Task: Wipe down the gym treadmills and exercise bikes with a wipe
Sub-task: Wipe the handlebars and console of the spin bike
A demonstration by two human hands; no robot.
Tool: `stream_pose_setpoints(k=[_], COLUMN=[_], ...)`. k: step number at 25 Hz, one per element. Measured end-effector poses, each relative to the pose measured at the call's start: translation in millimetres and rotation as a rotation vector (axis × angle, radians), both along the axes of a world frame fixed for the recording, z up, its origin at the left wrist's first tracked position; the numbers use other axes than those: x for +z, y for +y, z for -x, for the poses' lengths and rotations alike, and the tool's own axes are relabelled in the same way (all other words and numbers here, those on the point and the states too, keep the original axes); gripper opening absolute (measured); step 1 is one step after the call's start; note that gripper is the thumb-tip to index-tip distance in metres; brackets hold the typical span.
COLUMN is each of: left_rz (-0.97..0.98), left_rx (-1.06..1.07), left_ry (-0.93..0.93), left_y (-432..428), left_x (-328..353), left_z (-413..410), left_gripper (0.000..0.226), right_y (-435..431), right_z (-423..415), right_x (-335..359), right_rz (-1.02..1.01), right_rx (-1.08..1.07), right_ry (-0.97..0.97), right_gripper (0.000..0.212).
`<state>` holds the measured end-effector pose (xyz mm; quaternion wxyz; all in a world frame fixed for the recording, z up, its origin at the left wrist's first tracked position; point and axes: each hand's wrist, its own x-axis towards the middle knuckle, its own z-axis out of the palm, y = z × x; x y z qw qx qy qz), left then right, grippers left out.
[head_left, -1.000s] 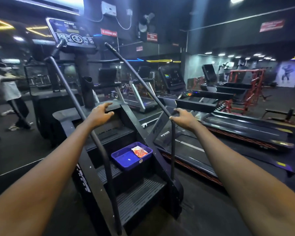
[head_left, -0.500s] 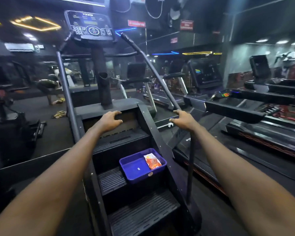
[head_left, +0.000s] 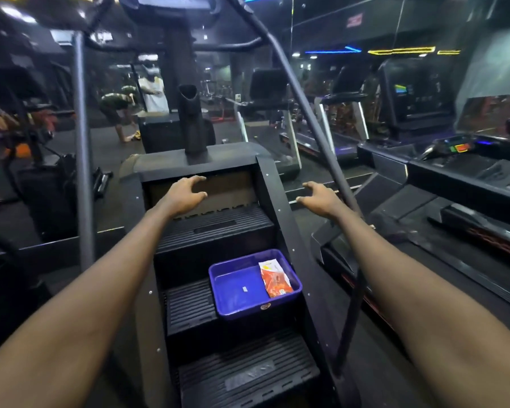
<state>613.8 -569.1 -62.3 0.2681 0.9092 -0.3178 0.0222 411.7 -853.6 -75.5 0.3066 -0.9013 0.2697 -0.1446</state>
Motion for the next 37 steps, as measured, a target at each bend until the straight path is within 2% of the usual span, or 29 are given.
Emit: stream_pose_setpoints(k=[5, 9, 17, 23, 27, 34, 37], left_rz=[-0.043, -0.096, -0.167, -0.120, -0.162, -0.189, -0.218], left_rx=[0.057, 0.088, 0.166, 0.191, 0.147, 0.080, 0.053], left_ry=[0.063, 0.119, 0.277, 0.463, 0.569, 0.680, 0.713], left_y=[-23, -47, -89, -109, -119, -146, -156], left_x=[-34, -69, -181, -262, -308, -368, -391], left_z=[-71, -109, -162, -169, -170, -155, -145], left_gripper=[0.052, 0.052, 0.054, 0.052, 0.053, 0.054, 0.054], right_y=[-46, -70, -109, -113, -104, -102, -107], right_z=[-77, -136, -226, -238, -235, -217, -209], right_x=[-33, -83, -221, -311, -367, -421, -438], right_rz=[-0.032, -0.059, -0.106, -0.082, -0.106, -0.004, -0.039], right_rx=[0.038, 0.101, 0.249, 0.322, 0.341, 0.265, 0.262], right_ry=[0.049, 0.131, 0.383, 0.604, 0.721, 0.808, 0.833], right_gripper=[0.057, 0.063, 0.060, 0.046, 0.043, 0.035, 0.035])
